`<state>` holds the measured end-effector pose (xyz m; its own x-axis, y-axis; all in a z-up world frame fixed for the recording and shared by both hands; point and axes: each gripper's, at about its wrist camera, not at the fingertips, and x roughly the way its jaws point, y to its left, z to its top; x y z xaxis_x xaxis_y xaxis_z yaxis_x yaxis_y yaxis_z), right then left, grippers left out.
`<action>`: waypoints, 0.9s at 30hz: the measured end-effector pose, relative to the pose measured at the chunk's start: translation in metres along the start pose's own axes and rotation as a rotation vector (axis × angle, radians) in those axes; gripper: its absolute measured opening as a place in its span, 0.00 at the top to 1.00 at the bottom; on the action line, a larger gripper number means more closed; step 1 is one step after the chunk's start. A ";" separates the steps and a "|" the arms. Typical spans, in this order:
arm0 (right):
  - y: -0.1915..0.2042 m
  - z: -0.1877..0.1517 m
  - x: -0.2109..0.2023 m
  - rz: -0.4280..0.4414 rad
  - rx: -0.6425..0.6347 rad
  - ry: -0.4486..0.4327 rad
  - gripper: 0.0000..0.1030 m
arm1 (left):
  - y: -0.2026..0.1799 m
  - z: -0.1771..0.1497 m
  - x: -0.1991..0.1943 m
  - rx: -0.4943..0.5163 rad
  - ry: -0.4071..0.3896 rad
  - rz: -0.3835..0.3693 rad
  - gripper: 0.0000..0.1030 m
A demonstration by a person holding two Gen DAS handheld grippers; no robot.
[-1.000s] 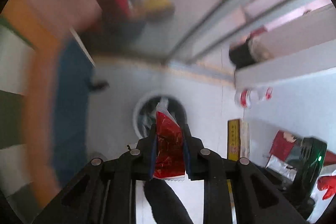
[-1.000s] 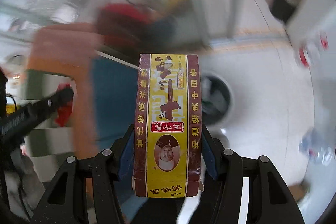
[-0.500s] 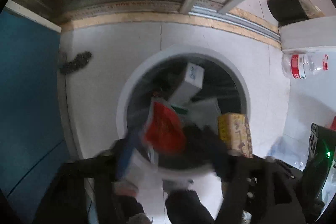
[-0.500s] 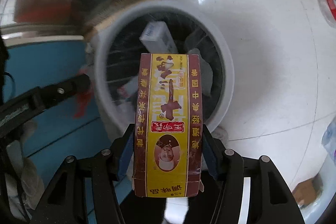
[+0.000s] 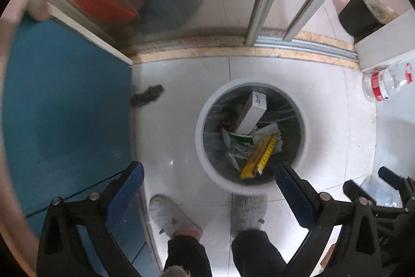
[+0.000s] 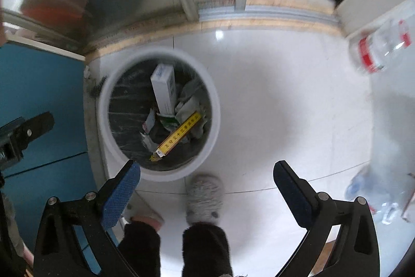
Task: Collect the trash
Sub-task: 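Swing both tools back toward the counter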
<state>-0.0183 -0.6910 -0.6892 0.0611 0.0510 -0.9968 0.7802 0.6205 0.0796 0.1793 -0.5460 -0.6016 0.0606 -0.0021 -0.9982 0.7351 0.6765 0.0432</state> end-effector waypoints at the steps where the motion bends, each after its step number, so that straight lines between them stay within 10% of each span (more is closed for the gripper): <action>1: -0.001 -0.001 -0.017 -0.006 -0.005 -0.016 0.00 | -0.001 -0.003 -0.017 -0.008 -0.006 -0.002 0.00; 18: 0.010 -0.076 -0.371 -0.017 -0.054 -0.236 0.00 | -0.003 -0.074 -0.307 -0.056 -0.130 -0.049 0.00; 27: 0.034 -0.106 -0.487 0.016 -0.089 -0.315 0.00 | 0.018 -0.089 -0.404 -0.067 -0.279 -0.099 0.00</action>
<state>-0.0875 -0.6123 -0.2009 0.2735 -0.1745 -0.9459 0.7207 0.6885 0.0814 0.1079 -0.4680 -0.2014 0.1809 -0.2661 -0.9468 0.7008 0.7103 -0.0657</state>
